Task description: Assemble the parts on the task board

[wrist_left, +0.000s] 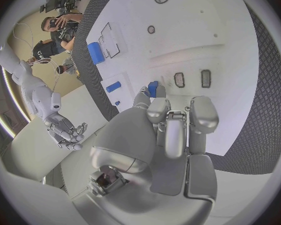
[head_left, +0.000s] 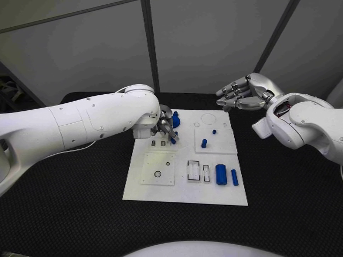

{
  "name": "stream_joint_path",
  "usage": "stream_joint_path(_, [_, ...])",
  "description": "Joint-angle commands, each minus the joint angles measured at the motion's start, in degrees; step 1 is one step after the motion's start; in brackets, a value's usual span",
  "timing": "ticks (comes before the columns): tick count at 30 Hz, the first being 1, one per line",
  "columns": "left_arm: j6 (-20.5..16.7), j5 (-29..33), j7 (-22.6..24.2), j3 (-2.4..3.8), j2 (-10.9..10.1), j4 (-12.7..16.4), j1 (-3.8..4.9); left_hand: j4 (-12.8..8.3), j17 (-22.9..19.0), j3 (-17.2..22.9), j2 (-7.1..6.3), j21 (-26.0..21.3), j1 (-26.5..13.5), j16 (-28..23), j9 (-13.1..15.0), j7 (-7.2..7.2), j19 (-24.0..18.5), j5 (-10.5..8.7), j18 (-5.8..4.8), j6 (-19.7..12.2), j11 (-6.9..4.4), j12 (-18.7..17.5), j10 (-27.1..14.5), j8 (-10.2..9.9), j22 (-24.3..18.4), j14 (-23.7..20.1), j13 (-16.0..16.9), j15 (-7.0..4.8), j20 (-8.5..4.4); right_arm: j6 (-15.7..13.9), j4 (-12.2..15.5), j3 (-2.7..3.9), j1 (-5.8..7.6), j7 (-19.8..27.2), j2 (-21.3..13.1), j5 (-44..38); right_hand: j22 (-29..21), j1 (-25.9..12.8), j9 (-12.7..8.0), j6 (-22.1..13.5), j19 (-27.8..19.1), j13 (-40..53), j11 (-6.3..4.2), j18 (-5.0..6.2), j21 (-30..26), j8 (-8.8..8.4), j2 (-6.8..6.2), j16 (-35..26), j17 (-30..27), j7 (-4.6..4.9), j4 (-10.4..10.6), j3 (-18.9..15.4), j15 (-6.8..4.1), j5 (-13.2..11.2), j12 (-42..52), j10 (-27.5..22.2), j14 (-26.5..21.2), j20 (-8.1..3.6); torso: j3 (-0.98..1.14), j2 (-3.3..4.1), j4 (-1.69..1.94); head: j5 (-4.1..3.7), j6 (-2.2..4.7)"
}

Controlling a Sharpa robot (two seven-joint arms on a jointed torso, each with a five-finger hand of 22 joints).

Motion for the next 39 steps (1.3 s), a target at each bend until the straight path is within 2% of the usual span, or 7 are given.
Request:
stream_joint_path(1, [-0.63, 4.24, 0.57, 0.01, -0.61, 0.8, 0.02, -3.83, 9.82, 3.15, 2.28, -0.19, 2.4, 0.34, 1.61, -0.23, -0.38, 0.88, -0.37, 0.18, -0.18, 0.16, 0.15, 0.54, 0.06, 4.57, 0.19, -0.43, -0.08, 0.74, 0.06, 0.06, 0.13, -0.03, -0.03, -0.32, -0.12, -0.54, -0.11, -0.45, 0.03, -0.12, 0.05, 0.44, -0.33, -0.3, 0.27, -0.46, -0.09, -0.05, -0.14, -0.25, 0.32, 0.27, -0.31, -0.58, -0.08, 0.58, -0.01, -0.04, 0.06, 0.05, -0.14])
stream_joint_path(7, [-3.19, 5.27, 0.4, 0.06, -2.27, 2.41, 0.14, -4.95, 9.85, 3.49, 2.32, -0.16, 2.29, 0.35, 2.53, -0.21, -0.35, 1.88, -0.38, 0.11, -0.15, 0.02, 0.27, 0.61, 0.22, 4.58, 0.31, -0.4, -0.02, 0.85, 0.02, 0.06, 0.13, -0.22, -0.29, -0.49, -0.37, -0.55, -0.12, -0.57, 0.02, -0.34, 0.15, 0.43, -0.74, -0.31, 0.35, -0.84, -0.21, 0.02, -0.17, -0.25, 0.42, 0.29, -0.32, -0.83, -0.19, 0.66, 0.07, -0.05, 0.13, 0.19, -0.37])
stream_joint_path(16, [-7.93, 5.55, 0.5, 0.22, -5.72, 5.84, 0.23, -7.33, 10.0, 4.05, 1.86, 0.14, 0.7, 0.46, 4.29, -0.24, 0.12, 6.13, -0.47, 0.37, -0.22, -0.33, 0.67, 0.43, 1.04, 4.65, 0.54, -0.49, -0.06, 1.03, -0.3, 0.06, 0.13, -0.26, -0.36, -0.53, -0.48, -0.62, -0.12, -0.59, 0.01, -0.43, 0.18, 0.42, -0.91, -0.3, 0.37, -0.98, -0.25, 0.04, -0.14, -0.28, 0.47, 0.28, -0.31, -0.9, -0.23, 0.7, 0.13, -0.18, 0.38, 0.38, -0.32])
stream_joint_path(22, [-11.23, 4.33, 0.36, 0.27, -7.89, 8.3, 0.19, -8.2, 10.33, 4.42, 1.73, 0.42, 0.19, 0.71, 4.72, -0.29, 0.49, 7.01, -0.57, 0.61, -0.28, 0.23, 1.06, 0.33, 1.61, 4.75, 0.99, -0.55, -0.11, 1.15, -0.46, 0.06, 0.13, -0.21, -0.35, -0.54, -0.55, -0.68, -0.12, -0.6, 0.02, -0.48, 0.2, 0.42, -1.03, -0.29, 0.38, -1.08, -0.28, 0.06, -0.11, -0.32, 0.49, 0.28, -0.3, -0.95, -0.25, 0.72, 0.23, -0.24, 0.65, 0.39, -0.41])
stream_joint_path(27, [-15.62, 0.84, -0.21, 0.25, -9.86, 10.75, -0.25, -9.25, 10.6, 4.86, 1.49, 0.74, -0.69, 0.93, 5.21, -0.37, 0.91, 8.05, -0.68, 0.98, -0.36, 0.69, 1.47, 0.17, 2.25, 4.84, 1.42, -0.63, -0.18, 1.21, -0.61, 0.05, 0.13, -0.11, -0.4, -0.86, -0.55, -0.68, -0.12, -0.6, 0.02, -0.48, 0.2, 0.42, -1.03, -0.29, 0.38, -1.08, -0.28, 0.06, -0.11, -0.32, 0.49, 0.28, -0.3, -0.95, -0.25, 0.72, 0.25, -0.33, 0.87, 0.46, -0.33])
stream_joint_path(34, [-19.75, -2.27, -1.11, 0.23, -11.62, 12.77, -1.39, -10.36, 10.95, 5.4, 1.24, 1.09, -1.72, 1.22, 5.63, -0.46, 1.36, 9.1, -0.79, 1.38, -0.45, 1.07, 1.83, -0.06, 2.94, 4.94, 1.81, -0.71, -0.26, 1.3, -0.88, 0.05, 0.12, 0.09, -0.4, -2.61, -0.6, -0.7, -0.12, -0.6, 0.02, -0.52, 0.21, 0.42, -1.11, -0.29, 0.4, -1.15, -0.3, 0.06, -0.1, -0.33, 0.51, 0.28, -0.3, -0.99, -0.26, 0.74, 0.45, -0.51, 1.19, 0.23, -0.51])
stream_joint_path(39, [-20.89, -3.14, -1.43, 0.23, -11.92, 13.46, -2.06, -10.68, 11.04, 5.58, 1.2, 1.19, -2.03, 1.29, 5.75, -0.48, 1.48, 9.34, -0.83, 1.49, -0.48, 1.25, 1.95, -0.14, 3.14, 4.97, 1.96, -0.73, -0.28, 1.36, -0.97, 0.04, 0.12, 0.15, -0.36, -3.33, -0.6, -0.7, -0.12, -0.6, 0.02, -0.52, 0.21, 0.42, -1.11, -0.29, 0.4, -1.15, -0.3, 0.06, -0.1, -0.33, 0.51, 0.28, -0.3, -0.99, -0.26, 0.74, 0.36, -0.46, 1.06, 0.3, -0.52])
